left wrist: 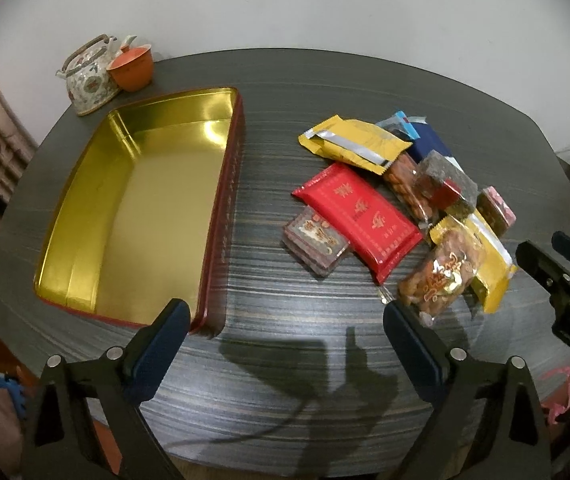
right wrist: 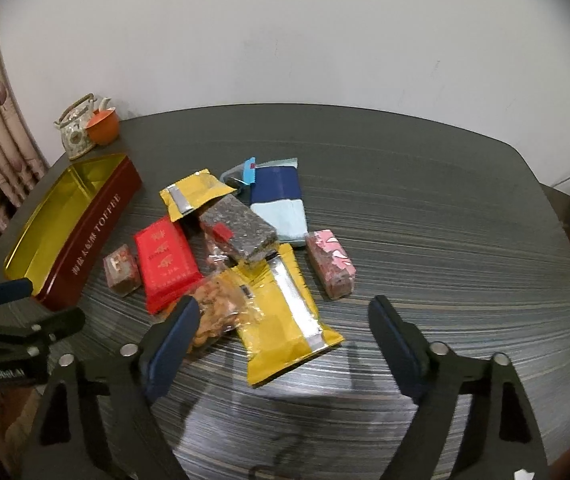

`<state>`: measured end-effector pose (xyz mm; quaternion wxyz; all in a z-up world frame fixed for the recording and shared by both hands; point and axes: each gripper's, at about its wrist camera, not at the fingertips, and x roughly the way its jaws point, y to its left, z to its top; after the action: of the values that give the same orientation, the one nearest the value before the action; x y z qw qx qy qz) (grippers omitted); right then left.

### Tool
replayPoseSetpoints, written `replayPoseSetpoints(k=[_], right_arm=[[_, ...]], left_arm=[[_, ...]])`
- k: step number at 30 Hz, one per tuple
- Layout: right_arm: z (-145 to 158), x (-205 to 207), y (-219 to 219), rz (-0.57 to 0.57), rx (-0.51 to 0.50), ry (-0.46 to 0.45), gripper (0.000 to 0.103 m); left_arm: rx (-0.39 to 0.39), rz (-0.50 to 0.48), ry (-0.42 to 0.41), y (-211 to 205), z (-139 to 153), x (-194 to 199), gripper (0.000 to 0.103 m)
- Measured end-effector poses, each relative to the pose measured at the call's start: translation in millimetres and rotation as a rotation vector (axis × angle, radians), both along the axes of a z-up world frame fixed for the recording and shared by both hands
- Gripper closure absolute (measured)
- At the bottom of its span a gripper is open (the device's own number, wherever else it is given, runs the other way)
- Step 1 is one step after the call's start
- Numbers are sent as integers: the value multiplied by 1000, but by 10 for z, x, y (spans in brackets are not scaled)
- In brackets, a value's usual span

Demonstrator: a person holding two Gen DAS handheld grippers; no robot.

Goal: Organize snacks
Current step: 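Grasp the small brown boxed cake with the left gripper while the right grasps the pink bar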

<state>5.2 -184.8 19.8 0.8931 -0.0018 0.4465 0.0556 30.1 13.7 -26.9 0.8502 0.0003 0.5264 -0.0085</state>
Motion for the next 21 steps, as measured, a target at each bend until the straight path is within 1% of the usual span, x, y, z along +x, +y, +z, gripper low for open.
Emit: replayPoseSetpoints(k=[3, 5, 7, 11, 13, 14, 17, 20, 21], right_arm=[[-39, 71, -97, 14, 10, 15, 28], [-88, 142, -154, 33, -12, 28, 31], [-135, 212, -204, 54, -42, 37, 39], [-217, 346, -302, 71, -50, 54, 42], [-255, 417, -324, 79, -48, 63, 47], [-270, 445, -327, 84, -49, 61, 47], [-338, 549, -322, 100, -48, 71, 50], [-399, 633, -309, 107, -51, 79, 58], [-414, 655, -314, 107, -47, 82, 63]], left_arm=[[-13, 4, 0, 29, 14, 31, 6], [-20, 5, 2, 41, 19, 44, 6], [-22, 3, 4, 44, 24, 53, 6], [-13, 6, 10, 26, 8, 84, 6], [-13, 6, 14, 15, 2, 103, 6], [-9, 6, 16, 7, 3, 111, 7], [-7, 5, 19, -13, 19, 145, 10], [-26, 16, 29, -4, 45, 199, 11], [-31, 20, 30, -3, 60, 216, 11]])
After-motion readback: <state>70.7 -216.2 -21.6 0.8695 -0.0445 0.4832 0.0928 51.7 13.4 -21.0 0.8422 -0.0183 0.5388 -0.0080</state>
